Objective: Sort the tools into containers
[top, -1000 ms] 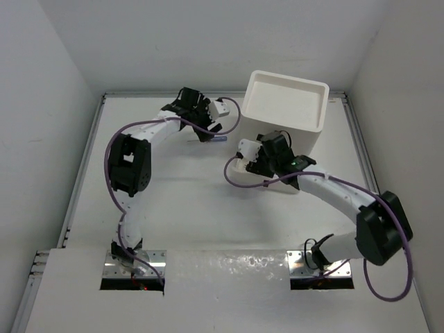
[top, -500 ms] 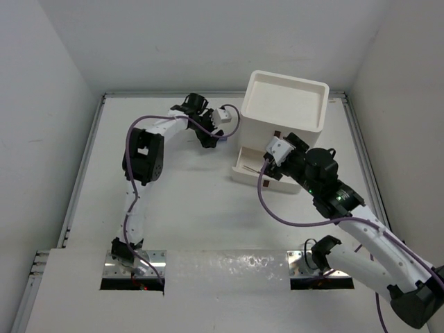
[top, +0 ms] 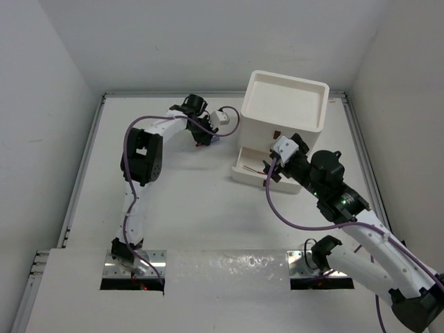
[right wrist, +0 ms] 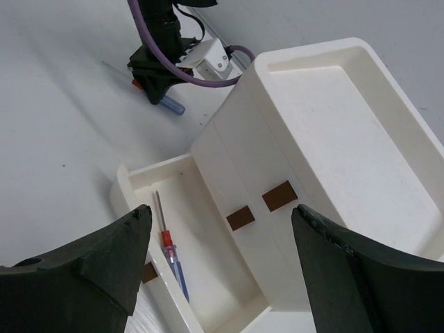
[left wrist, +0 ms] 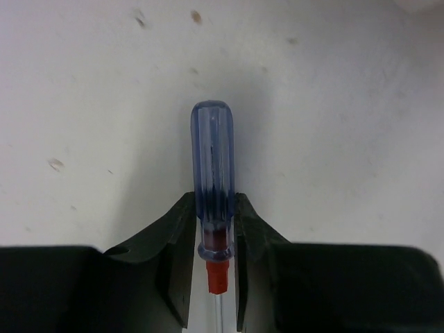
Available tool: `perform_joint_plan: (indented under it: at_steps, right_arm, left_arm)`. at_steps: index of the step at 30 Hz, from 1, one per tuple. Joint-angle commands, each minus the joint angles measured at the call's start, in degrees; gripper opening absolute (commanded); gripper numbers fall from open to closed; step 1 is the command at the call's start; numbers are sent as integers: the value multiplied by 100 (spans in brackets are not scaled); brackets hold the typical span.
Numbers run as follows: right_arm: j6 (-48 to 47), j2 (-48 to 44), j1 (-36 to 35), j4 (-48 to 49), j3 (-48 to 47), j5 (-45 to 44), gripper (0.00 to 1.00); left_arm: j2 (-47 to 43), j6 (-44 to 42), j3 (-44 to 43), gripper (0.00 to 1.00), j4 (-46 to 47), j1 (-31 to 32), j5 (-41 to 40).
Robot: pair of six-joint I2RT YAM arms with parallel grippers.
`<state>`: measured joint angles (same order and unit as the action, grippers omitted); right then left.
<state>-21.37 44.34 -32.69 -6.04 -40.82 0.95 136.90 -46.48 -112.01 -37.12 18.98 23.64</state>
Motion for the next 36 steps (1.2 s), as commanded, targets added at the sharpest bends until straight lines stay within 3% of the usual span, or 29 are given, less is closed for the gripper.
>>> perform_joint_plan:
  at_steps: [1,6,11,12,17,18,23,27,31,36]
  right_arm:
    - [299,-109,25,279,-67,142,80]
    - [554,-171,17,270,-128,-366,80]
    - [1116,-31,34,-71,-514,-1798,80]
    - [1213,-13,34,-142,-515,-1974,80]
    - [1644,-82,34,-284,-647,-2975,80]
    - [1697,-127,34,-222,-568,-3178,80]
    - [2284,-399,34,-335,-558,-4704,77]
    - [2505,-645,34,-757,-673,-5612,76]
    - [2585,-777,26,-1206,-664,-5563,76]
    - [2690,-857,26,-1408,-507,-5185,76]
  left_arm:
    - [-714,-73,530,0,-498,-70,-27]
    - [-1954,297,987,0,-279,-44,255]
    - [-3693,-105,1708,0,-321,122,615]
    - [-3697,-203,1804,0,-383,123,616]
    - [-4821,-599,2744,0,-297,1140,-42]
    - [-4952,-590,2885,0,-226,1682,-218]
    - [-4507,-485,2861,0,134,2925,-825]
    - [-3253,-546,1835,0,188,3357,-1054]
    - [-2380,-669,1015,0,311,3384,-1115]
    - [-1886,-898,1110,3,899,3393,-1756]
